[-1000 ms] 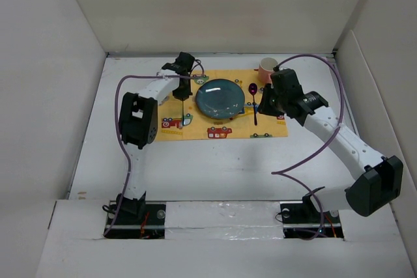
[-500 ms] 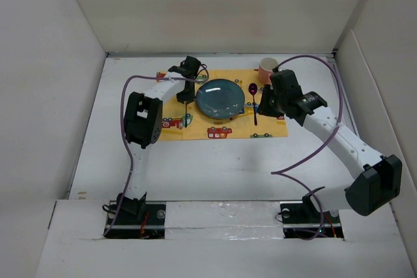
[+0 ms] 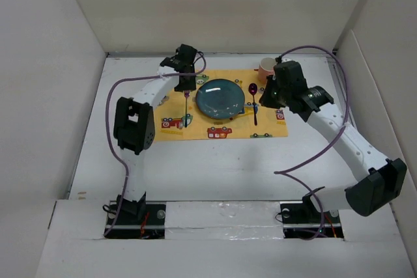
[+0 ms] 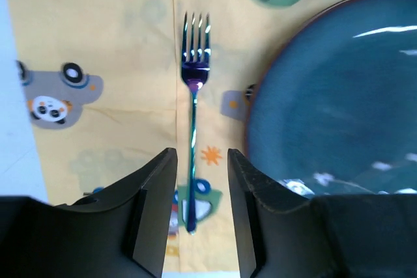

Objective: Set the dinner table for one person

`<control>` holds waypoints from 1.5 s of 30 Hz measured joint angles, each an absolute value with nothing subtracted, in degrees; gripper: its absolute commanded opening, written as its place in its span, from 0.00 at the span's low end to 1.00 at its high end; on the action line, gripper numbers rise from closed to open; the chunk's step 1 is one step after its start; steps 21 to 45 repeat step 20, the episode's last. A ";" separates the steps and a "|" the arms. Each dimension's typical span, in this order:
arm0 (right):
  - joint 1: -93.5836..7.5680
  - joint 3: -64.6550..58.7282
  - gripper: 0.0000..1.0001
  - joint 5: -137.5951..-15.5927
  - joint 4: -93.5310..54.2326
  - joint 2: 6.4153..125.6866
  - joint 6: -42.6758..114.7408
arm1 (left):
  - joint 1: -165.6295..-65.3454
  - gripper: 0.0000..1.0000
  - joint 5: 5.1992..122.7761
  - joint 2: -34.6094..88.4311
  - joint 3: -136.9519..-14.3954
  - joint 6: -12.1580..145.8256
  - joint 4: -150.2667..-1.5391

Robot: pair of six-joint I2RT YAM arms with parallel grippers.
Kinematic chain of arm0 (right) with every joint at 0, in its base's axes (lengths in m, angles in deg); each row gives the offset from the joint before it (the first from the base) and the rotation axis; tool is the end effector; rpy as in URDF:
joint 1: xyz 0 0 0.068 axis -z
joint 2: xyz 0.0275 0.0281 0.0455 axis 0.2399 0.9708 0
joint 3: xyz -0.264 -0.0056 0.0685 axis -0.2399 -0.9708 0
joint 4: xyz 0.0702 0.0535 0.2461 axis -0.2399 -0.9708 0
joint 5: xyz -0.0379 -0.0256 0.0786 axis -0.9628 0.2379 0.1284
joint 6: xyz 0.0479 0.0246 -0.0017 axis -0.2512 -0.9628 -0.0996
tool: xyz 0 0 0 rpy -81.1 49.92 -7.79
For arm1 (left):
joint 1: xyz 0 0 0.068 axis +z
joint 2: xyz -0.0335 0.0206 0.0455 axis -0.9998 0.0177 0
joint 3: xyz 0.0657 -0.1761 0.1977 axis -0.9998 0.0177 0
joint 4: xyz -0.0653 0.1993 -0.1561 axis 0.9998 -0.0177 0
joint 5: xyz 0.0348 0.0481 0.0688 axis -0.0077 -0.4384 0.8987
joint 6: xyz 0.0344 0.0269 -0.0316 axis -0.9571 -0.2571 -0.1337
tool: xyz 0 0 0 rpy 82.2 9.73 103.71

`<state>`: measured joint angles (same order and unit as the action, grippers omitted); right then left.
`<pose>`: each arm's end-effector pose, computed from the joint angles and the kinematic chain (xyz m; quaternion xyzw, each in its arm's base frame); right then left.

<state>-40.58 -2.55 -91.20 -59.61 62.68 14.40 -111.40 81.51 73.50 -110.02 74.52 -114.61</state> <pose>0.2623 0.1271 0.3509 0.0385 0.9121 0.1379 0.3840 0.4450 -0.1774 0.2437 -0.0003 0.9430 -0.0438 0.3298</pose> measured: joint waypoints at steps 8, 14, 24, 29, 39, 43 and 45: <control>-40.49 4.84 0.26 -93.75 -55.43 52.34 14.18 | -111.29 0.45 82.23 38.48 -101.65 80.23 -105.82; -38.52 4.82 0.52 -102.45 -48.31 38.73 11.62 | -110.03 0.53 88.41 13.48 -92.08 84.47 -101.16; -33.15 -0.14 0.53 -105.86 -45.16 34.27 8.98 | -109.46 0.53 94.49 3.12 -81.70 86.26 -101.91; -33.15 -0.14 0.53 -105.86 -45.16 34.27 8.98 | -109.46 0.53 94.49 3.12 -81.70 86.26 -101.91; -33.15 -0.14 0.53 -105.86 -45.16 34.27 8.98 | -109.46 0.53 94.49 3.12 -81.70 86.26 -101.91; -33.15 -0.14 0.53 -105.86 -45.16 34.27 8.98 | -109.46 0.53 94.49 3.12 -81.70 86.26 -101.91; -33.15 -0.14 0.53 -105.86 -45.16 34.27 8.98 | -109.46 0.53 94.49 3.12 -81.70 86.26 -101.91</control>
